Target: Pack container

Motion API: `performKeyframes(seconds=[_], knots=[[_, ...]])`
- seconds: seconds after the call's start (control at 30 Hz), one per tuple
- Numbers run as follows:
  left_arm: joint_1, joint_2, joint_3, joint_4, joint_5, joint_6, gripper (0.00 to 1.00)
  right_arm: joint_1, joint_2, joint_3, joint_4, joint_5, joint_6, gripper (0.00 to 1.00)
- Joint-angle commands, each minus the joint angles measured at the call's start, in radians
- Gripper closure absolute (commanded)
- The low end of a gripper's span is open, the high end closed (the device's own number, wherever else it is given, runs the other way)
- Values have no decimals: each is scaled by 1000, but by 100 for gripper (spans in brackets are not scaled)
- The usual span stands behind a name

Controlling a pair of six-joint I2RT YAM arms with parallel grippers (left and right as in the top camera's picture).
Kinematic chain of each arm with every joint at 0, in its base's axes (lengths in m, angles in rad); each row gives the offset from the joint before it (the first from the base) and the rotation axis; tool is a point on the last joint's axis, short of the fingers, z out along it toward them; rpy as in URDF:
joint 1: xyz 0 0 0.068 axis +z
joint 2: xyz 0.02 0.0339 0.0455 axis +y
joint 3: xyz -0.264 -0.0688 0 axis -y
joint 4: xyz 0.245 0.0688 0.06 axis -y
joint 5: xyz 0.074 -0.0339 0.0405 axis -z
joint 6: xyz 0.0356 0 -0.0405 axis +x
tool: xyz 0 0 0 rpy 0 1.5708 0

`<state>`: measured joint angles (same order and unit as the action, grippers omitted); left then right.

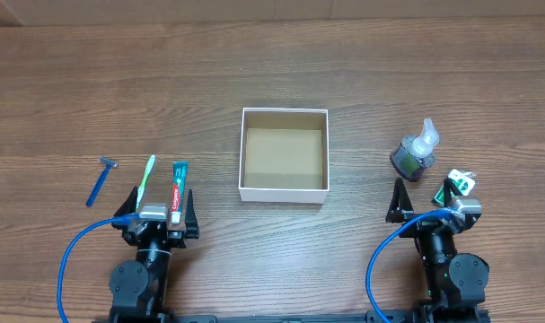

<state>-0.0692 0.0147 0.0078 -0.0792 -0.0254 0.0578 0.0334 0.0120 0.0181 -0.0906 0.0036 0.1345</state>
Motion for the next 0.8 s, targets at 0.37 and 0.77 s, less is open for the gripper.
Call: performKeyframes(seconds=[0.37,0.77], knots=[[8,9,191,-289,37,-237,0,-1,124,131,-182,-199,130,0],[8,306,640,-614,37,-226,0,-1,570,665,-528,-229,145,0]])
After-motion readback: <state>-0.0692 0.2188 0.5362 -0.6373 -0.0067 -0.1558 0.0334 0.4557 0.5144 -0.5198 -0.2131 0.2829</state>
